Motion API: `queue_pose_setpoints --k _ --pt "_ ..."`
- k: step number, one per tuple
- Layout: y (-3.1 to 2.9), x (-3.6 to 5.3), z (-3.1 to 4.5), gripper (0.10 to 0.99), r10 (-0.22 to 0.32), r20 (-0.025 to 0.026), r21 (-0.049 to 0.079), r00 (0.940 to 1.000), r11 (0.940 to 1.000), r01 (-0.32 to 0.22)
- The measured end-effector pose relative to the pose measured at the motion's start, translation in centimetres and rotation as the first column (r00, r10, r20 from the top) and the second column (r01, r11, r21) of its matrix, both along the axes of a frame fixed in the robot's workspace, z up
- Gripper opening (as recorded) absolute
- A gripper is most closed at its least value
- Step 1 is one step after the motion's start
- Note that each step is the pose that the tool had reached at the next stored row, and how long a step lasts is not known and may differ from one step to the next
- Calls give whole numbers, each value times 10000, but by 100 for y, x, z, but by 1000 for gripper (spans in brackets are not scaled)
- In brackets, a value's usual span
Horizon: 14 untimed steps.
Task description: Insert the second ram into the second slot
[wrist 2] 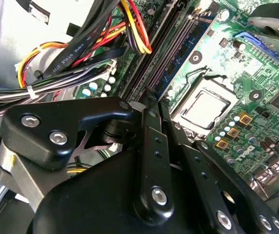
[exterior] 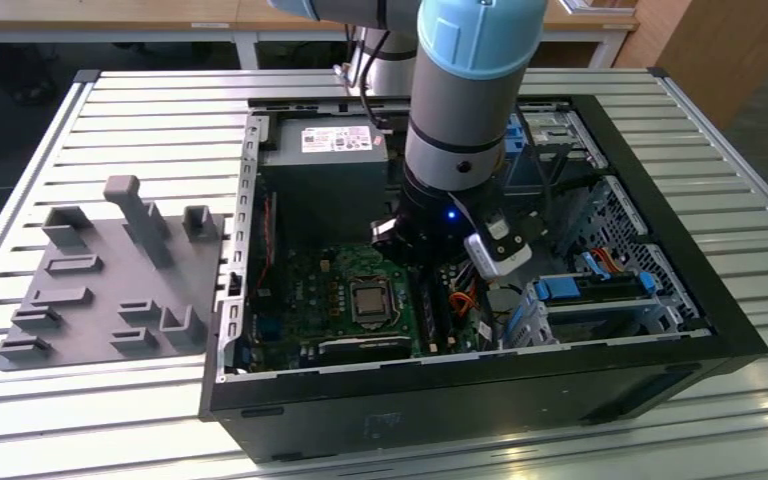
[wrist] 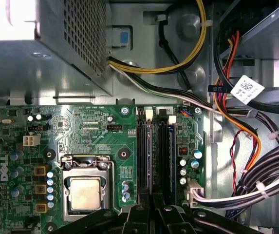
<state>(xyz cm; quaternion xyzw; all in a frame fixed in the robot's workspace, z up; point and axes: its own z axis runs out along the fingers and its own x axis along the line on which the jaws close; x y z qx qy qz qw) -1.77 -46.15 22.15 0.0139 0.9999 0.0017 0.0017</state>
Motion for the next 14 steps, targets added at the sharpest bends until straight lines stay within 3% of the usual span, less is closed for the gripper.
queue_pose_setpoints --k 14 --pt "0 10 -14 137 -2 1 -12 10000 10000 2"
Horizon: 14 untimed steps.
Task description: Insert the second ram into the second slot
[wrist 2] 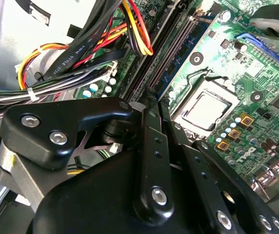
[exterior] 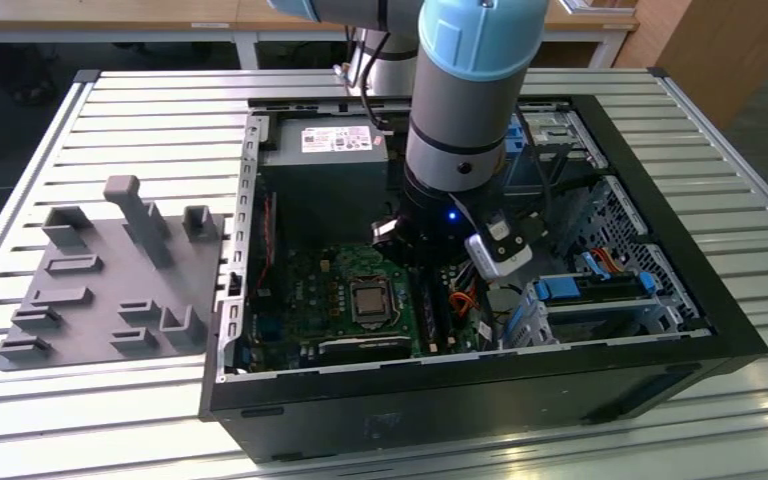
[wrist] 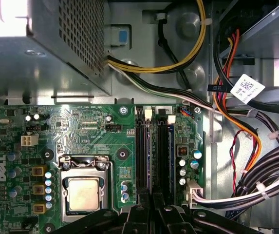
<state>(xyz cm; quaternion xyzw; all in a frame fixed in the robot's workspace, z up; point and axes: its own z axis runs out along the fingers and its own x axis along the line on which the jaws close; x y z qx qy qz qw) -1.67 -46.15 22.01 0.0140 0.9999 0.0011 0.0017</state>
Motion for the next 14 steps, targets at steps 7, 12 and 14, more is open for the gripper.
queue_pose_setpoints --k 7,12,14 --pt "21 1 -3 137 1 0 0 10000 10000 -1" --pt "33 1 -18 137 9 0 0 10000 10000 -9" --pt "34 1 -23 137 15 -1 -2 10000 10000 -15"
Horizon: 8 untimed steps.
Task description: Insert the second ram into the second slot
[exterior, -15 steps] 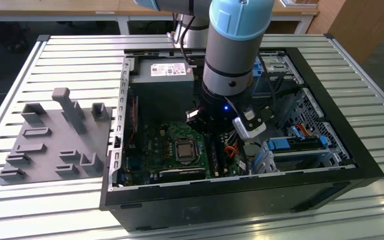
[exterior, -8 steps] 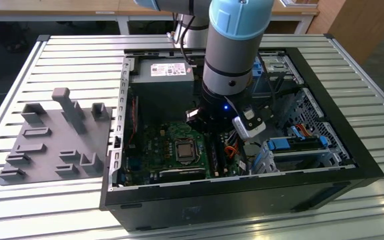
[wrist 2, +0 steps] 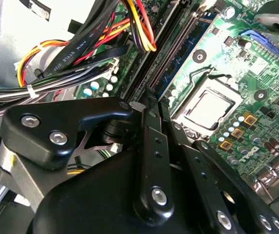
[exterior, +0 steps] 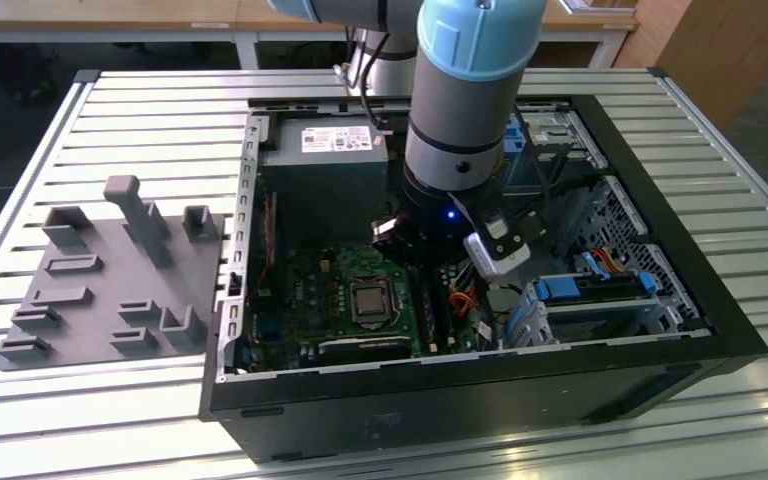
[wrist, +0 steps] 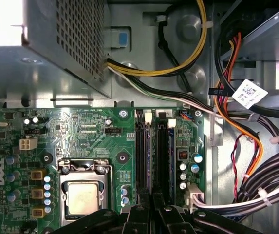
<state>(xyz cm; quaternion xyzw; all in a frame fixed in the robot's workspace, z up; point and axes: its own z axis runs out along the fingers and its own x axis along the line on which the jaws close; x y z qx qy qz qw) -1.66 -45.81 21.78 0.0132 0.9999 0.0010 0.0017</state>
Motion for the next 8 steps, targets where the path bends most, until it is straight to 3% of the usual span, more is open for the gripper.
queue_pose_setpoints --k 8 --pt "8 3 -21 137 25 1 2 10000 10000 -25"
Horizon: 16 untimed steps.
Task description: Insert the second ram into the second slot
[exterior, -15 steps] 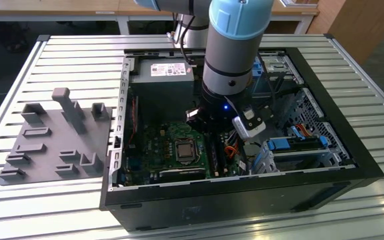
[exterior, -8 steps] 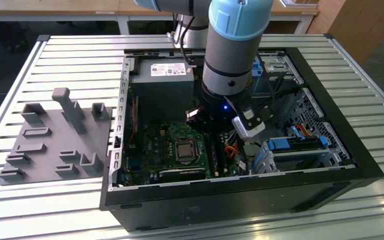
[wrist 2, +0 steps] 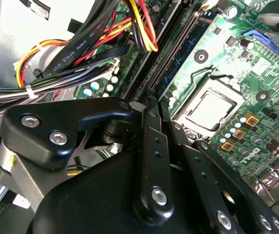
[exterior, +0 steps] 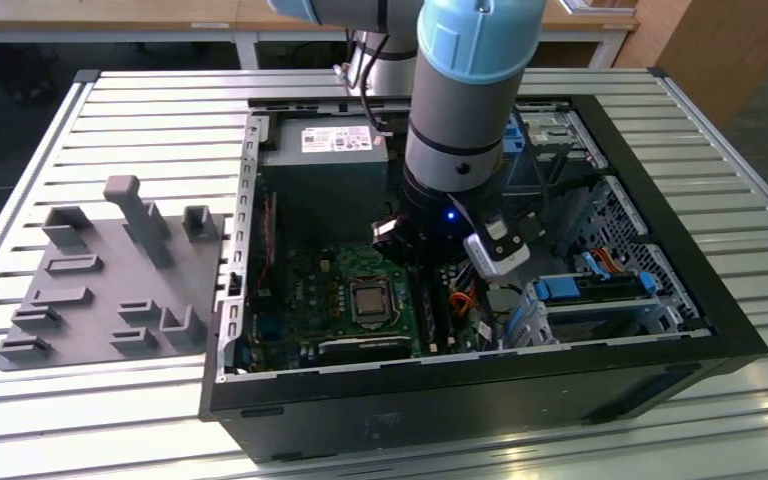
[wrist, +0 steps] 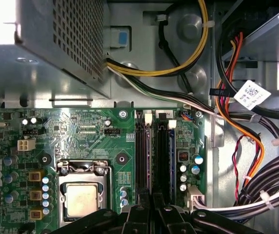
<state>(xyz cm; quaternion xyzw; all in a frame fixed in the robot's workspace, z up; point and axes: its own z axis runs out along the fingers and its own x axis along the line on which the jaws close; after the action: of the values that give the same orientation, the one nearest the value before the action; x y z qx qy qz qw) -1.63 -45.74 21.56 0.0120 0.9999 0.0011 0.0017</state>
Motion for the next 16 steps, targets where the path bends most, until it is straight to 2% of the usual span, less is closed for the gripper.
queue_pose_setpoints --k 16 --pt "2 1 -22 137 11 -13 -1 10000 10000 -11"
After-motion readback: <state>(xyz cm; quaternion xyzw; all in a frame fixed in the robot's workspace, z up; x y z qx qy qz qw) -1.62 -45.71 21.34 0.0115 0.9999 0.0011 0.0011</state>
